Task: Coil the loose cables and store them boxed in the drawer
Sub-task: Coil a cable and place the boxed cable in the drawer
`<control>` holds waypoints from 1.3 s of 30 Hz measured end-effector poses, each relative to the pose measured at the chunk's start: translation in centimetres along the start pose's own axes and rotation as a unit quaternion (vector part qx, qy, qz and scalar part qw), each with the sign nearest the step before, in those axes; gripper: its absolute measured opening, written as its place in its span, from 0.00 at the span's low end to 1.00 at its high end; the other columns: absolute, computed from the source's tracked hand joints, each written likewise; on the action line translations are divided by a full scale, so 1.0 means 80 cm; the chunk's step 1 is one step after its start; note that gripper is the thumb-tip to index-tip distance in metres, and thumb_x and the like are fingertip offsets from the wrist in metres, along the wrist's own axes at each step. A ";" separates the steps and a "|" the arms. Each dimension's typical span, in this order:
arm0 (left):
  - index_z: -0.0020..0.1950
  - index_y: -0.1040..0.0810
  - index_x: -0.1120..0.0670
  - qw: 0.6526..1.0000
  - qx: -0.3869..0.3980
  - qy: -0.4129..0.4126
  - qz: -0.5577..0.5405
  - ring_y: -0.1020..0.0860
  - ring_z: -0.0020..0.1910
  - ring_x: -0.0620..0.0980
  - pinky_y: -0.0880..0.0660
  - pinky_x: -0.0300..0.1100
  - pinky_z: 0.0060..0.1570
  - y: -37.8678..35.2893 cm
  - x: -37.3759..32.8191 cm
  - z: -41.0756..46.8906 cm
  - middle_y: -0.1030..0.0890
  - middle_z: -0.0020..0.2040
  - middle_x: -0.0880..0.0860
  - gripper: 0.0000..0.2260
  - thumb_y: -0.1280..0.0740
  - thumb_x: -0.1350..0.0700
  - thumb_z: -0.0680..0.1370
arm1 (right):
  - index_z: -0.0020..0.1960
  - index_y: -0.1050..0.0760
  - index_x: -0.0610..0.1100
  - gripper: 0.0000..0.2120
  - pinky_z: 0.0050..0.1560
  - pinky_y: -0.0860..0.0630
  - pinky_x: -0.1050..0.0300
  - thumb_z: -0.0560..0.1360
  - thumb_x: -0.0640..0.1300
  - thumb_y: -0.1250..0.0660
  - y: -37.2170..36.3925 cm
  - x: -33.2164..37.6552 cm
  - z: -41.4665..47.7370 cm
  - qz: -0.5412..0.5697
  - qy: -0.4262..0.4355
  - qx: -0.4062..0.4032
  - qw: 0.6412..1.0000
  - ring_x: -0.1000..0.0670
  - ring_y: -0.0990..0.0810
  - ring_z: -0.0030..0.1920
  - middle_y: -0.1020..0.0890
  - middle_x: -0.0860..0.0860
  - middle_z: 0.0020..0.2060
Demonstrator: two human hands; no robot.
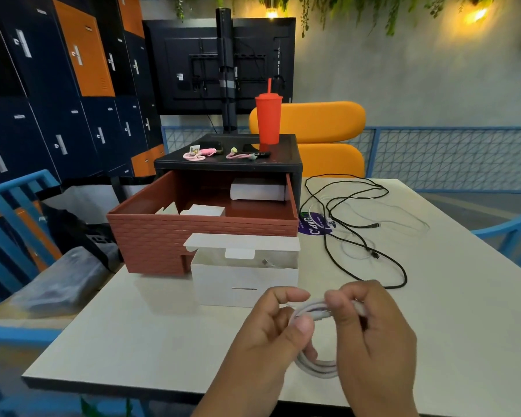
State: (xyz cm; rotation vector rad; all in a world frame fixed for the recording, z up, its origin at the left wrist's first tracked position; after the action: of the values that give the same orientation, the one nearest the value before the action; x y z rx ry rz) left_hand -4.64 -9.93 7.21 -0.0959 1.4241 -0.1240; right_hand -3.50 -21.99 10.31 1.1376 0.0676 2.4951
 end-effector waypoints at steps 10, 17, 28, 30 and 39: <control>0.37 0.27 0.55 0.985 -0.137 -0.030 -0.102 0.39 0.20 0.43 0.37 0.35 0.20 0.008 -0.013 -0.002 0.36 0.22 0.47 0.05 0.39 0.55 0.65 | 0.31 0.26 0.45 0.11 0.26 0.31 0.67 0.65 0.51 0.32 -0.023 -0.018 0.008 0.238 -0.281 0.198 0.908 0.54 0.28 0.24 0.23 0.49 0.24; 0.30 0.26 0.49 0.979 -0.192 -0.045 -0.049 0.40 0.20 0.43 0.40 0.37 0.22 0.019 -0.015 -0.002 0.37 0.22 0.47 0.18 0.41 0.63 0.78 | 0.29 0.22 0.42 0.15 0.33 0.31 0.66 0.69 0.51 0.32 -0.028 -0.027 -0.001 0.220 -0.276 0.219 0.910 0.55 0.31 0.27 0.27 0.51 0.24; 0.35 0.28 0.46 0.964 -0.246 -0.082 0.058 0.34 0.24 0.41 0.34 0.39 0.27 0.028 -0.019 -0.003 0.31 0.24 0.45 0.16 0.44 0.60 0.79 | 0.40 0.16 0.52 0.05 0.42 0.24 0.67 0.64 0.46 0.26 -0.042 -0.020 -0.015 0.264 -0.277 0.323 0.866 0.58 0.20 0.37 0.15 0.50 0.34; 0.36 0.27 0.46 0.964 -0.244 -0.080 0.062 0.33 0.24 0.41 0.33 0.39 0.27 0.028 -0.019 -0.003 0.31 0.23 0.46 0.15 0.44 0.60 0.79 | 0.42 0.17 0.52 0.13 0.44 0.24 0.63 0.57 0.51 0.26 -0.048 -0.022 -0.019 0.308 -0.301 0.334 0.839 0.56 0.20 0.35 0.16 0.49 0.32; 0.43 0.27 0.54 0.966 -0.238 -0.089 0.041 0.33 0.24 0.42 0.32 0.34 0.26 0.035 -0.011 0.001 0.32 0.24 0.45 0.09 0.44 0.63 0.79 | 0.49 0.18 0.41 0.33 0.36 0.25 0.58 0.45 0.47 0.16 -0.066 -0.040 -0.037 0.522 -0.446 0.303 0.661 0.51 0.22 0.32 0.21 0.45 0.31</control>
State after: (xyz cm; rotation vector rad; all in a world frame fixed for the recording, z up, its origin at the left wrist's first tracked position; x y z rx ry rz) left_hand -4.58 -7.05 7.70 -0.4333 1.2506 0.2929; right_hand -1.98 -17.98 4.95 3.3606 -0.0635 2.2928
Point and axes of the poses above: each hand's wrist, its own z-axis towards the middle knuckle, its own y-axis out of the back of the hand, x = y × z, the point moved 6 cm from there along z, towards the middle knuckle
